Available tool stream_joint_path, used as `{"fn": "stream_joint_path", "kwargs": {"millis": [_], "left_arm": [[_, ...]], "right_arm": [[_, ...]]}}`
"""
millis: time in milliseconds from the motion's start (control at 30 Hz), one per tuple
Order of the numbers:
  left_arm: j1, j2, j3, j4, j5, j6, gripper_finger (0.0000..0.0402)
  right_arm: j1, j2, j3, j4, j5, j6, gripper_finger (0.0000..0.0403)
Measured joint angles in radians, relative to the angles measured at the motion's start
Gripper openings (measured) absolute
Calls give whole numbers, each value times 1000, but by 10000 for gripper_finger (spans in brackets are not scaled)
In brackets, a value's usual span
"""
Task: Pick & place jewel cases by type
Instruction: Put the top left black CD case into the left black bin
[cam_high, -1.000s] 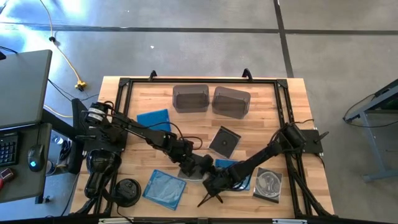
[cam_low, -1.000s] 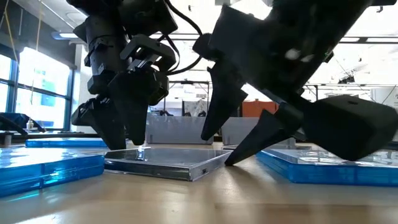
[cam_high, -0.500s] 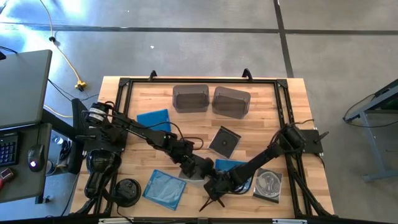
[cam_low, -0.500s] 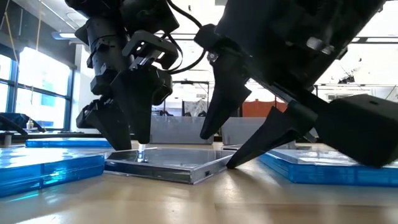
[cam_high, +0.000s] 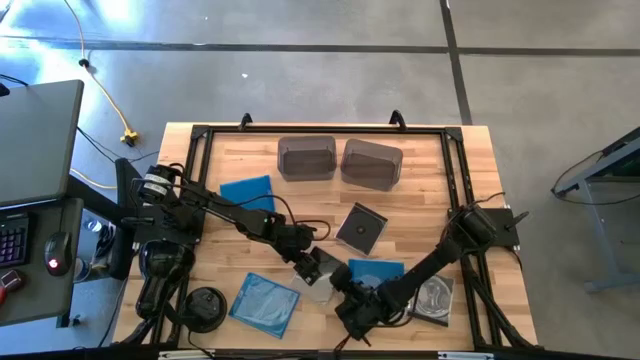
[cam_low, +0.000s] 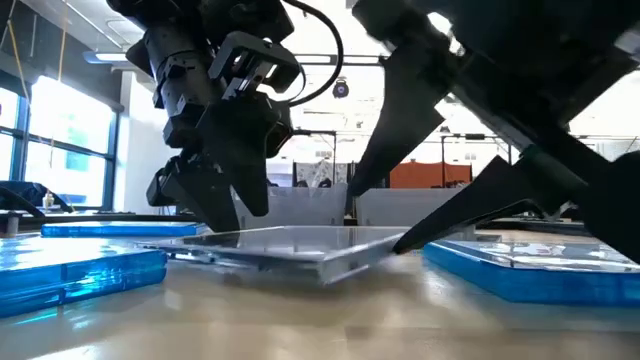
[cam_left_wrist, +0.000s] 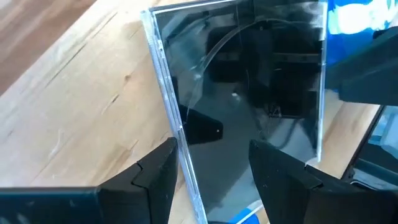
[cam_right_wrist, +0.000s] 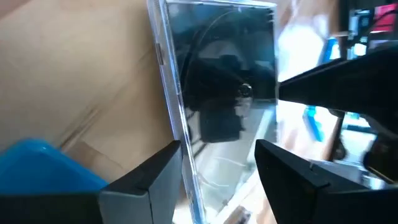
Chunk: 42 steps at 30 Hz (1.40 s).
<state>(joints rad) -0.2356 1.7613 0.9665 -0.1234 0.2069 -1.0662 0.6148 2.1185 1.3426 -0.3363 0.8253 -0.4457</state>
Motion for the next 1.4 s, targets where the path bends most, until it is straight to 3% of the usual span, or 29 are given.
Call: {"fn": "stream_joint_path", "kwargs": {"millis": [267, 800, 1400], "left_arm": [[0, -18, 2, -1, 19, 2, 190], [1, -46, 74, -15, -28, 76, 190], [4, -46, 79, -23, -82, 101, 190]], "right_arm": [[20, 0, -1, -72, 100, 19, 197], [20, -3, 1, -107, -7, 79, 197], [-3, -4, 1, -96, 6, 72, 197]]}}
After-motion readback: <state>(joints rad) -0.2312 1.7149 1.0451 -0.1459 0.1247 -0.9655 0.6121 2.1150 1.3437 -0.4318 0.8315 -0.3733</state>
